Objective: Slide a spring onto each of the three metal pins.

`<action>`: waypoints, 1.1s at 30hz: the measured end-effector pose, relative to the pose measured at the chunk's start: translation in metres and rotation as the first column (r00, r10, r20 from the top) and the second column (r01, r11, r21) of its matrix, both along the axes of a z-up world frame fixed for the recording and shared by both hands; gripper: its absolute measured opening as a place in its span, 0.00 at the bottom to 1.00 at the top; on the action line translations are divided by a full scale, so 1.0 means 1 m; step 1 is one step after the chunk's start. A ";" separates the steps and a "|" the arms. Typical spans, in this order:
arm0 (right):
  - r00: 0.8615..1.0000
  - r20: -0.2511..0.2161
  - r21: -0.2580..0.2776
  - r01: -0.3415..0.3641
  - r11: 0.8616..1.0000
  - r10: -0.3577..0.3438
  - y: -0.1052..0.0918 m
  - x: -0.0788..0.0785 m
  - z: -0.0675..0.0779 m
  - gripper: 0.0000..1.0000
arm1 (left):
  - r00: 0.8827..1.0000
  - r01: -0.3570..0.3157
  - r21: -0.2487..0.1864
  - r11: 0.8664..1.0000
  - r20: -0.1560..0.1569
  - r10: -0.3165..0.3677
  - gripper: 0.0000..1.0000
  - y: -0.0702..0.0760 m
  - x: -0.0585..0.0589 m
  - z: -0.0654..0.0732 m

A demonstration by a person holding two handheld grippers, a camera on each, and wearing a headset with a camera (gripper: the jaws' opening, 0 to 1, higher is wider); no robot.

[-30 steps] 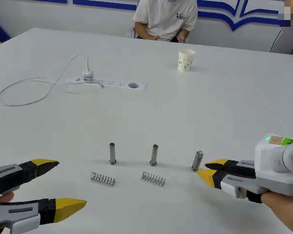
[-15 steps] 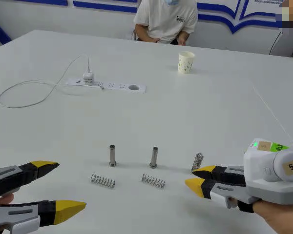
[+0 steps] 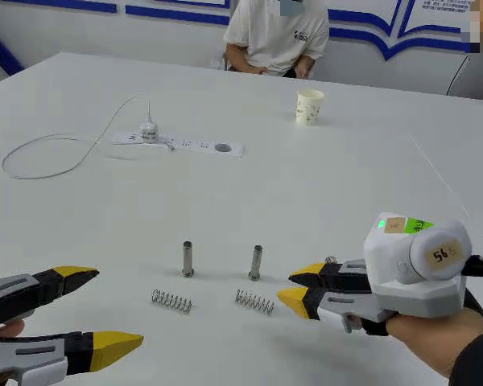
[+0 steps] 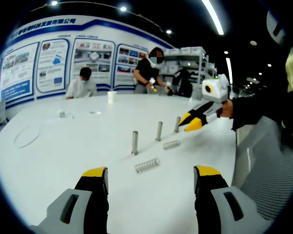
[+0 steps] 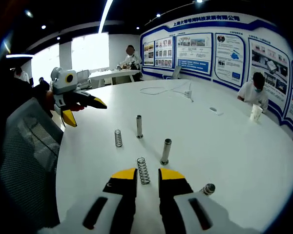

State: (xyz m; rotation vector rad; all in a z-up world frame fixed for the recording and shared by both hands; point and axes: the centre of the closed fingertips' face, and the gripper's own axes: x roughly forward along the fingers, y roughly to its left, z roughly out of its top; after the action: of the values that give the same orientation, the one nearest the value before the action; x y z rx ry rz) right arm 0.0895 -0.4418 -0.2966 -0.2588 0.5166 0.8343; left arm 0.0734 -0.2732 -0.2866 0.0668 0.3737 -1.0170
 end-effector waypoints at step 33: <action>0.978 -0.183 -0.237 -0.147 0.960 0.105 0.040 0.021 -0.045 0.17 | 1.000 -0.010 -0.001 1.000 0.000 0.010 0.72 0.001 0.000 0.001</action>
State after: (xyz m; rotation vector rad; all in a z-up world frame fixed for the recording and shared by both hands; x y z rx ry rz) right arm 0.1101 -0.4017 -0.3418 -0.4587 0.7725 0.9207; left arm 0.0736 -0.2717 -0.2859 0.0637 0.3728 -1.0078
